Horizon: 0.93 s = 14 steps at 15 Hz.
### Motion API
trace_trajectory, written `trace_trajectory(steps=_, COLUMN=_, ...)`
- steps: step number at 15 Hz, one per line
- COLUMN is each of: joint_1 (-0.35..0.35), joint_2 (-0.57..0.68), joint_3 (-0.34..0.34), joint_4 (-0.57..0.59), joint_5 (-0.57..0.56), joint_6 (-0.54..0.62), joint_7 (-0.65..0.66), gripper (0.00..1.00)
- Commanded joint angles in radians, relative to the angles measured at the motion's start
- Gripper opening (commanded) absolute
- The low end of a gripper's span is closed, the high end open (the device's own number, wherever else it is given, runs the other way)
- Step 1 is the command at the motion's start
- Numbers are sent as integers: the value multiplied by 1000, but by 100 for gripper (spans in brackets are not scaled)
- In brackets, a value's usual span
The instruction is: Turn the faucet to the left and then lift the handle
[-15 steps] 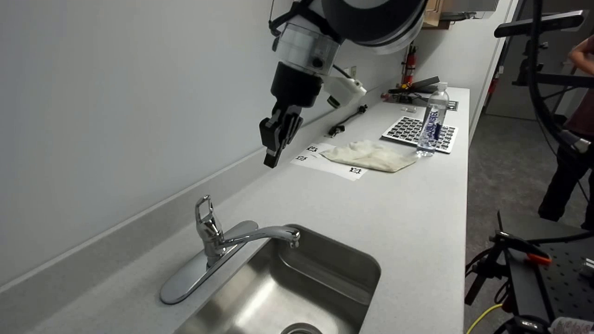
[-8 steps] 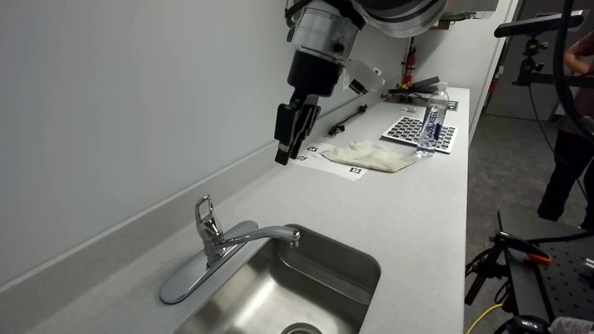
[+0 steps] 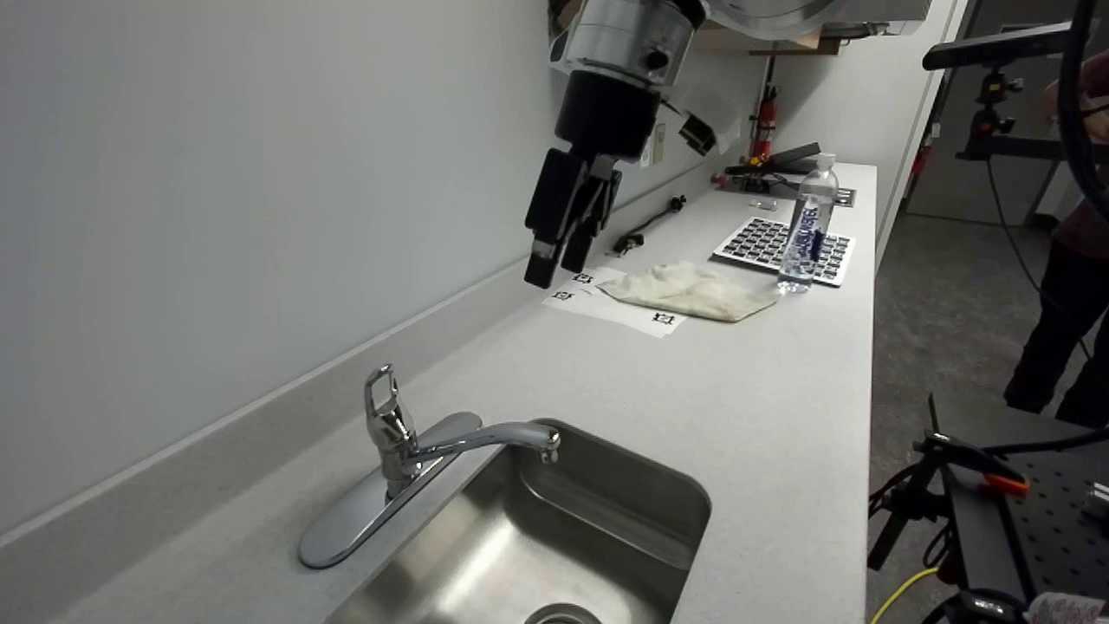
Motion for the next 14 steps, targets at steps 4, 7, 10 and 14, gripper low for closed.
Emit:
trace_trajectory(steps=4, joint_1=-9, joint_2=-63, joint_3=-27, joint_4=-28, joint_5=44, joint_6=-80, joint_7=-53, gripper=100)
trace_trajectory(steps=7, joint_1=5, joint_2=-31, joint_3=-30, joint_4=-8, joint_5=16, joint_6=-52, joint_7=-16, gripper=100)
trace_trajectory(steps=10, joint_1=5, joint_2=-33, joint_3=-31, joint_4=-10, joint_5=16, joint_6=-54, joint_7=-16, gripper=100)
trace_trajectory(steps=14, joint_1=5, joint_2=-34, joint_3=-31, joint_4=-10, joint_5=16, joint_6=-54, joint_7=-16, gripper=100)
